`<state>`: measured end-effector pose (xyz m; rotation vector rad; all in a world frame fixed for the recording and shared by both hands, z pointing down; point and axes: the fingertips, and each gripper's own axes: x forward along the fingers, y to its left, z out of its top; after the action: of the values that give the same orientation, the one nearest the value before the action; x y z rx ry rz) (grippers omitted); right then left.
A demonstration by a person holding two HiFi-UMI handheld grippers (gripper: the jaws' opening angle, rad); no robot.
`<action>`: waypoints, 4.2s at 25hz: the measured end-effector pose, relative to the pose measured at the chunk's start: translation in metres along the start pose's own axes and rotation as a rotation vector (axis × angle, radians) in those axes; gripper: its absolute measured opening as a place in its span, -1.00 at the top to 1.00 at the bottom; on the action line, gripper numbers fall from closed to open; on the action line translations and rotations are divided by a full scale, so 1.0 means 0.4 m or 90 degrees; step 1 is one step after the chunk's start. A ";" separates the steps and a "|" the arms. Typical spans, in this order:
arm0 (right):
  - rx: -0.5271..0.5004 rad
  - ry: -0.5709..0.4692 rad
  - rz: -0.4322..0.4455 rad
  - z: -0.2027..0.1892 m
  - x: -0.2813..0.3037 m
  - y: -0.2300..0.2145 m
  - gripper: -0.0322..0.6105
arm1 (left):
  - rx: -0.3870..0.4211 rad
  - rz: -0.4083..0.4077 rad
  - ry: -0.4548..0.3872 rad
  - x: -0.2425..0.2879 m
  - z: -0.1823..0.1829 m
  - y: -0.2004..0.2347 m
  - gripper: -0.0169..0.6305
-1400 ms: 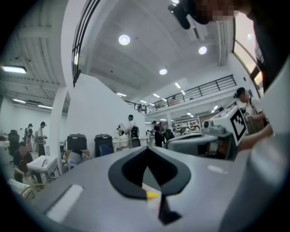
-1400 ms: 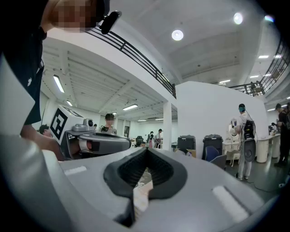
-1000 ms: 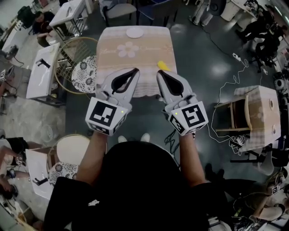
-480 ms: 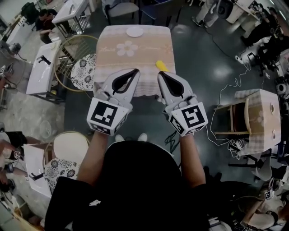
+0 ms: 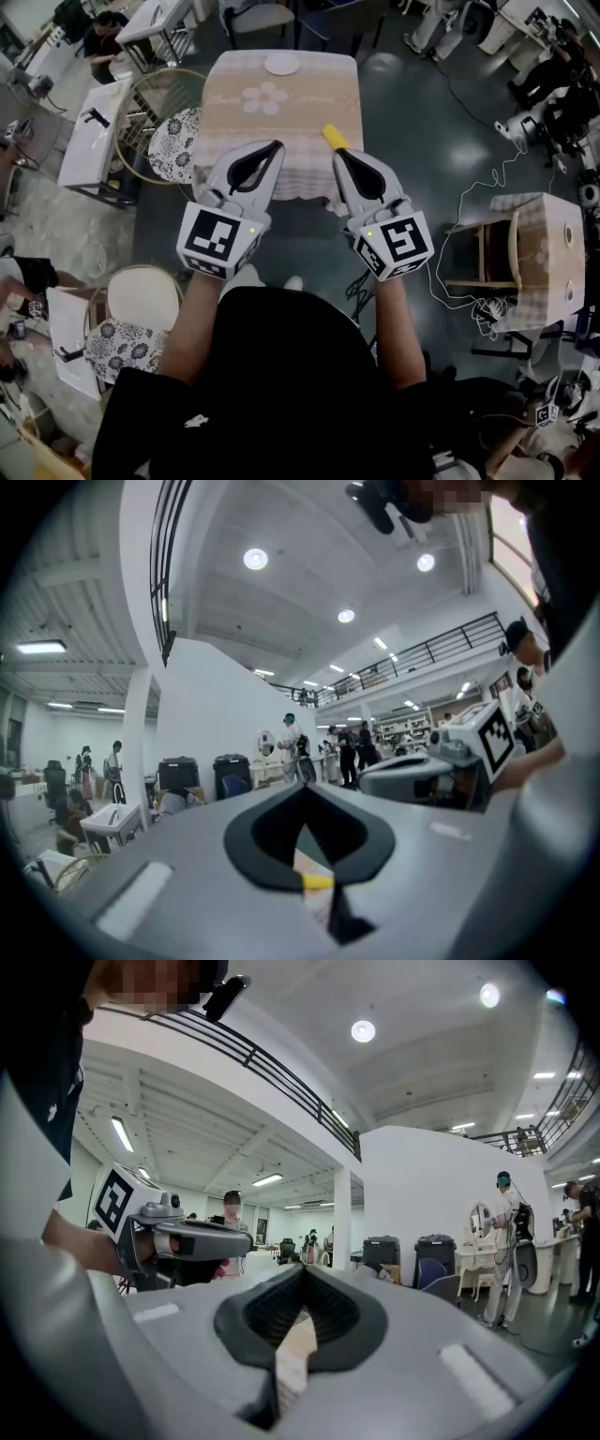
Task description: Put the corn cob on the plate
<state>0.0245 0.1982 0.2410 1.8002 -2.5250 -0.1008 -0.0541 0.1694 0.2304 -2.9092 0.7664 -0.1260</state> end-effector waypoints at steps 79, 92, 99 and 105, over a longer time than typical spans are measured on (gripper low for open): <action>0.032 0.100 -0.161 -0.165 0.603 -0.330 0.89 | -0.046 -0.163 0.024 0.462 -0.184 0.585 0.92; 0.058 0.149 -0.232 -0.258 0.533 -0.335 0.89 | -0.059 -0.217 0.038 0.469 -0.246 0.571 0.92; 0.092 0.190 -0.251 -0.338 0.461 -0.382 0.89 | -0.072 -0.214 0.070 0.474 -0.288 0.551 0.92; 0.114 0.230 -0.255 -0.439 0.422 -0.440 0.89 | -0.075 -0.215 0.102 0.503 -0.325 0.532 0.92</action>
<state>0.1472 -0.0240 0.4017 2.1354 -1.9609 0.4124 0.0027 -0.1274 0.3370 -3.1462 0.3018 -0.3623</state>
